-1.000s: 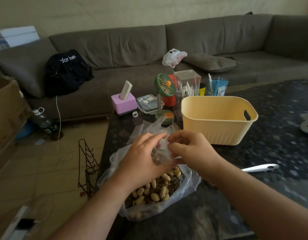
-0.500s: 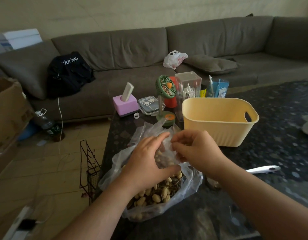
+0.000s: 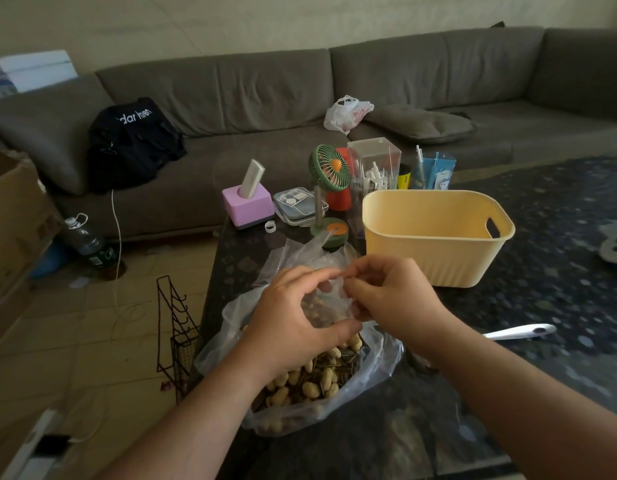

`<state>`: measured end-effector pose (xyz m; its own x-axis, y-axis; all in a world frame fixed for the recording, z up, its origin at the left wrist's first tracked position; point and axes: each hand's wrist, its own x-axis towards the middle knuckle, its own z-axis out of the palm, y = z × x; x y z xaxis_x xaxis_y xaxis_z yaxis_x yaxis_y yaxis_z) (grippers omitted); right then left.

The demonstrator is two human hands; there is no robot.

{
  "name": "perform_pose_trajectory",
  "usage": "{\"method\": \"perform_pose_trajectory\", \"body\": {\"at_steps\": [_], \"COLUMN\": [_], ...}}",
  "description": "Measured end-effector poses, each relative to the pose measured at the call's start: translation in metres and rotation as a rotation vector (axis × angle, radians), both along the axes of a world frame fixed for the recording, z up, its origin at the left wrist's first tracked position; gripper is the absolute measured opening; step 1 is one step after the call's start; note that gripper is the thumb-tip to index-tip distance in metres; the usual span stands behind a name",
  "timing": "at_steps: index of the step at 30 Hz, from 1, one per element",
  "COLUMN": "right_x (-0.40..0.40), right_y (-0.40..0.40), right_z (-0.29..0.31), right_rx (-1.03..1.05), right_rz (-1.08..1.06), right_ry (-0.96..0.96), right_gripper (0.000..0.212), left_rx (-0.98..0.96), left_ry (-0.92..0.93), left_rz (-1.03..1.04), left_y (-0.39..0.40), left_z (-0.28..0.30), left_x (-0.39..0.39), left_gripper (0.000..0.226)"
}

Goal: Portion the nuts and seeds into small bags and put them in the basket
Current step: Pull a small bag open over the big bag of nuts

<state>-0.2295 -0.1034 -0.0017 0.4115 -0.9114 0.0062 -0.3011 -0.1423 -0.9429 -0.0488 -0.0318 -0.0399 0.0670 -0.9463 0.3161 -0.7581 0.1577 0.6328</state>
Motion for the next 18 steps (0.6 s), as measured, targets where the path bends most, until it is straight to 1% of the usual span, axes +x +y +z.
{"method": "perform_pose_trajectory", "body": {"at_steps": [2,3,5,6,8,10,13,15,16,18], "right_x": [-0.009,-0.016,-0.038,-0.052,-0.082,-0.112,-0.143,-0.156,-0.161,-0.17], "right_y": [-0.006,-0.013,-0.031,-0.04,-0.055,-0.063,-0.062,-0.061,-0.06,-0.062], "right_z": [0.004,0.006,0.009,0.008,-0.001,-0.013,-0.025,-0.03,-0.032,-0.037], "right_rx": [-0.053,-0.119,-0.253,-0.281,-0.248,-0.173,-0.078,-0.1,-0.131,-0.153], "right_rz": [0.054,0.096,0.191,0.232,0.3,0.368,0.374,0.325,0.29,0.205], "right_ry": [0.073,0.166,0.444,0.59,0.822,0.994,1.133,1.212,1.241,1.214], "right_gripper": [0.009,0.008,0.01,0.011,0.012,0.014,0.031,0.038,0.037,0.028], "left_rx": [0.002,0.005,0.001,-0.003,0.004,0.046,0.082,0.093,0.098,0.114], "left_ry": [0.006,0.008,-0.005,-0.027,-0.068,-0.079,-0.101,-0.101,-0.098,-0.097], "left_rz": [0.003,0.007,0.005,-0.003,-0.027,-0.047,-0.053,-0.045,-0.04,-0.034], "left_y": [0.0,0.0,0.0,-0.001,-0.001,-0.001,-0.003,-0.005,-0.006,-0.006], "left_z": [0.001,0.001,0.003,0.004,0.005,0.005,0.006,0.007,0.008,0.009], "left_x": [0.0,0.0,0.001,0.002,0.003,0.003,0.0,-0.003,-0.004,-0.005], "left_gripper": [0.075,0.074,0.073,0.073,0.073,0.074,0.077,0.079,0.079,0.079]}}
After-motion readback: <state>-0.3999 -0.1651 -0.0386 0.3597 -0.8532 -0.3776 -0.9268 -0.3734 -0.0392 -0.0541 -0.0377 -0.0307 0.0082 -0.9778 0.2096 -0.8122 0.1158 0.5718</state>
